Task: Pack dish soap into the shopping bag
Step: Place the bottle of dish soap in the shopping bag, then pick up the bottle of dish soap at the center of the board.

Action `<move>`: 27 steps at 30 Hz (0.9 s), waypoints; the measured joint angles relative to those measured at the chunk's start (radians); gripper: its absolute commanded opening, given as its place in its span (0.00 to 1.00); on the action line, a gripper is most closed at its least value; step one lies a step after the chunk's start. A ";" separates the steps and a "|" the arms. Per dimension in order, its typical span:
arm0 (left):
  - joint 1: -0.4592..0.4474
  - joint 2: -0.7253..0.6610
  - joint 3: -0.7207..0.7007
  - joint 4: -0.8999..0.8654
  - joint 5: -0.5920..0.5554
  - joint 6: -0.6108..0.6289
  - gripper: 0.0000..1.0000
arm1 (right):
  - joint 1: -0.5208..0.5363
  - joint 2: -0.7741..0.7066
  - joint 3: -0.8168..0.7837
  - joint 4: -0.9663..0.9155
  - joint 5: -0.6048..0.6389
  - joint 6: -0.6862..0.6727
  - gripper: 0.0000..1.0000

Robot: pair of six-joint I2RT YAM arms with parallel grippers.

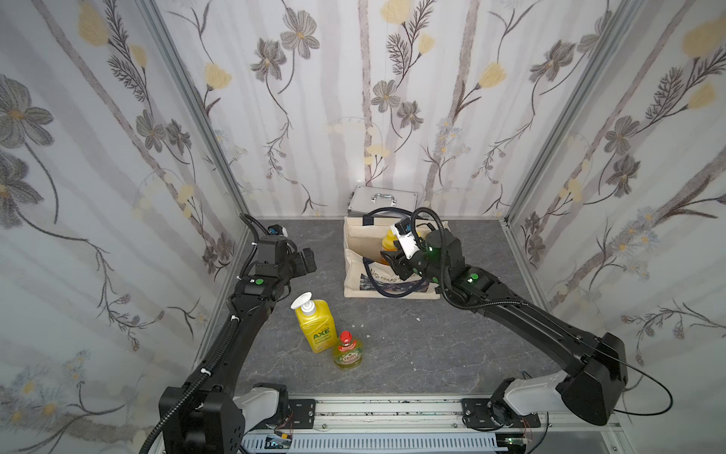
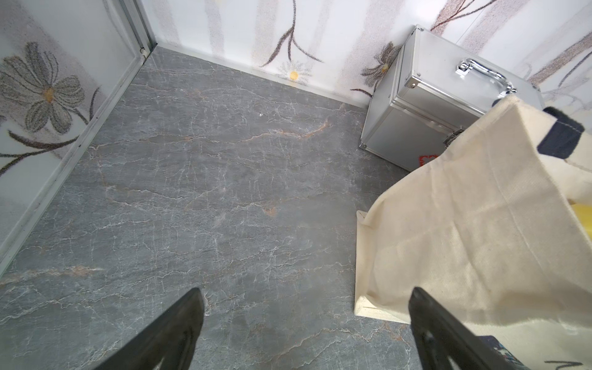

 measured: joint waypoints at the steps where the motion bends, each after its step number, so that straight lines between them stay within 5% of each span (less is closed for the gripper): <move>1: 0.000 0.000 0.000 0.000 0.001 0.000 1.00 | 0.018 -0.021 -0.023 0.005 0.002 0.001 0.52; 27: 0.002 0.048 0.003 -0.015 -0.040 0.013 1.00 | 0.335 -0.023 -0.185 0.133 -0.181 -0.027 0.63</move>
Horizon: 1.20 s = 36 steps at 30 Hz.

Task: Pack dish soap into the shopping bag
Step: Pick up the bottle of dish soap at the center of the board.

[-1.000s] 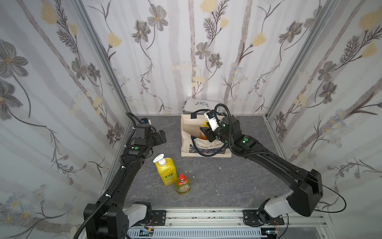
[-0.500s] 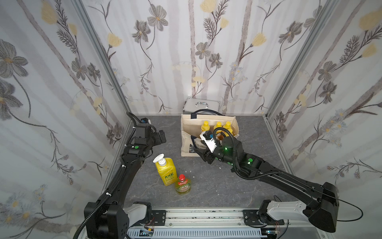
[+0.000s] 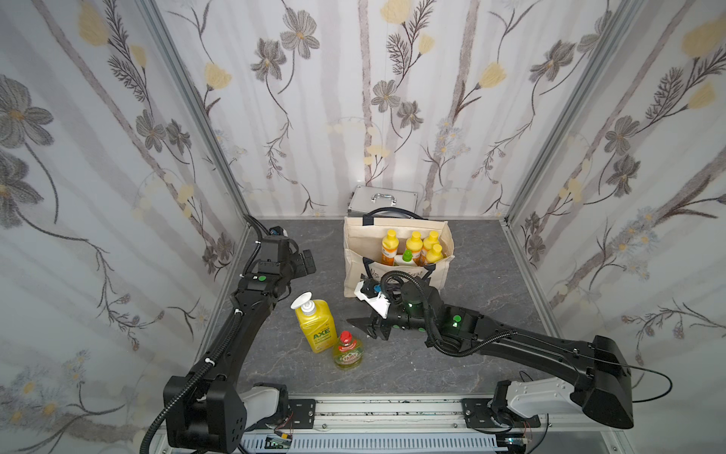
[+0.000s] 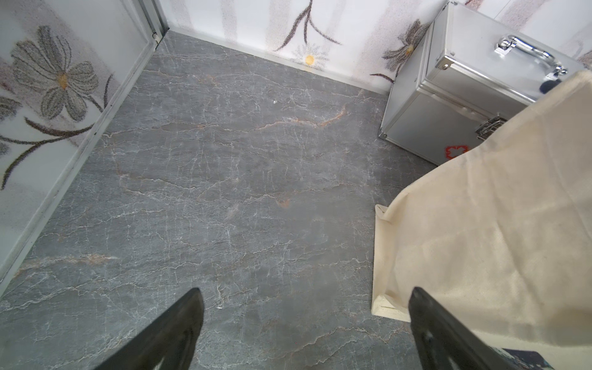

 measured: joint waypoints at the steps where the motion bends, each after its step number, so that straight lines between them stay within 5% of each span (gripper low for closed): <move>1: 0.000 0.001 0.000 0.001 -0.001 0.000 1.00 | 0.005 0.003 -0.001 0.002 -0.007 -0.001 0.63; 36: 0.000 0.013 -0.011 0.005 -0.002 0.006 1.00 | 0.093 0.216 0.033 0.060 -0.097 -0.010 0.64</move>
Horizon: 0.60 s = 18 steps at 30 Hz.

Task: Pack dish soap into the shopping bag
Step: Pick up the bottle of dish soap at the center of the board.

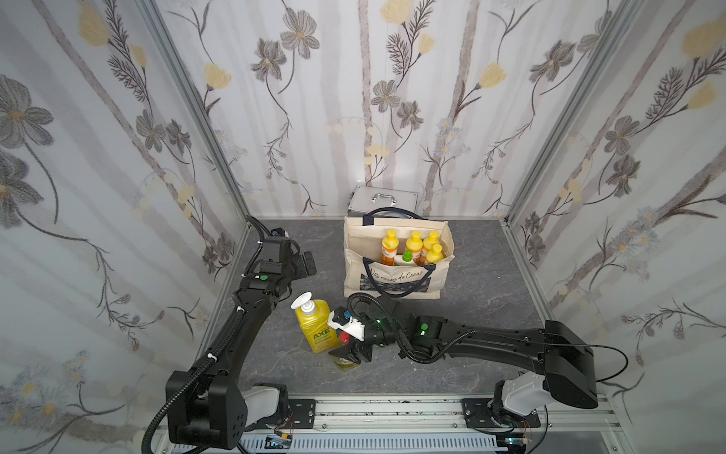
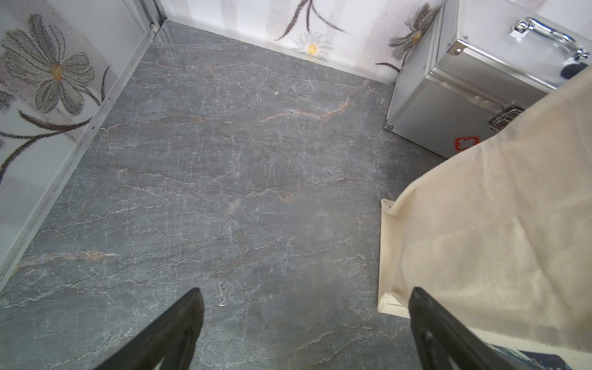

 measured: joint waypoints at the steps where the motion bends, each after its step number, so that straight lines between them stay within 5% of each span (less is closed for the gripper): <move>1: 0.000 -0.001 0.000 0.000 0.000 0.000 1.00 | 0.000 0.002 0.000 0.005 0.003 0.000 0.64; 18: 0.000 -0.016 -0.015 0.026 0.001 0.000 1.00 | 0.000 0.032 -0.009 0.037 0.048 0.011 0.36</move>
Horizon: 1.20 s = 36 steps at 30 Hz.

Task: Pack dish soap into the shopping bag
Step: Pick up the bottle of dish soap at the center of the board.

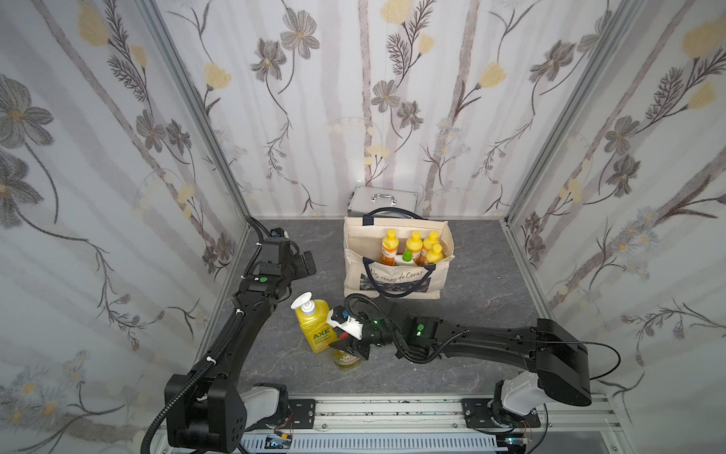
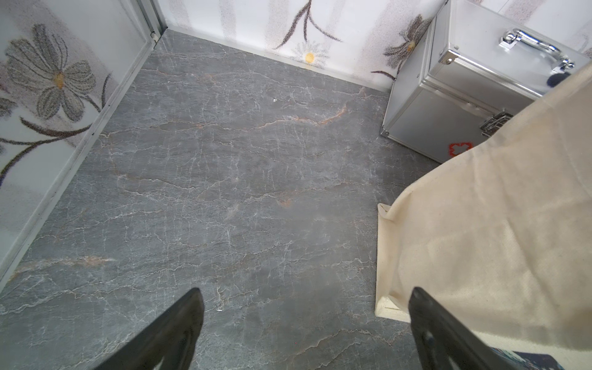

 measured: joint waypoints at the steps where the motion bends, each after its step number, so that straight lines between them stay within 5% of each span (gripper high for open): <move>1: 0.000 -0.001 0.000 0.000 0.001 0.000 1.00 | 0.000 0.002 -0.002 0.007 0.001 0.001 0.35; 11: 0.000 -0.008 0.000 0.000 0.002 -0.003 1.00 | -0.001 0.016 -0.004 0.064 0.026 -0.004 0.25; 24: 0.000 -0.014 -0.004 0.000 -0.001 -0.003 1.00 | -0.001 0.021 -0.009 0.086 0.053 0.004 0.00; 36: -0.001 -0.023 -0.006 0.001 -0.001 -0.003 1.00 | 0.000 0.011 0.010 0.035 0.098 0.016 0.00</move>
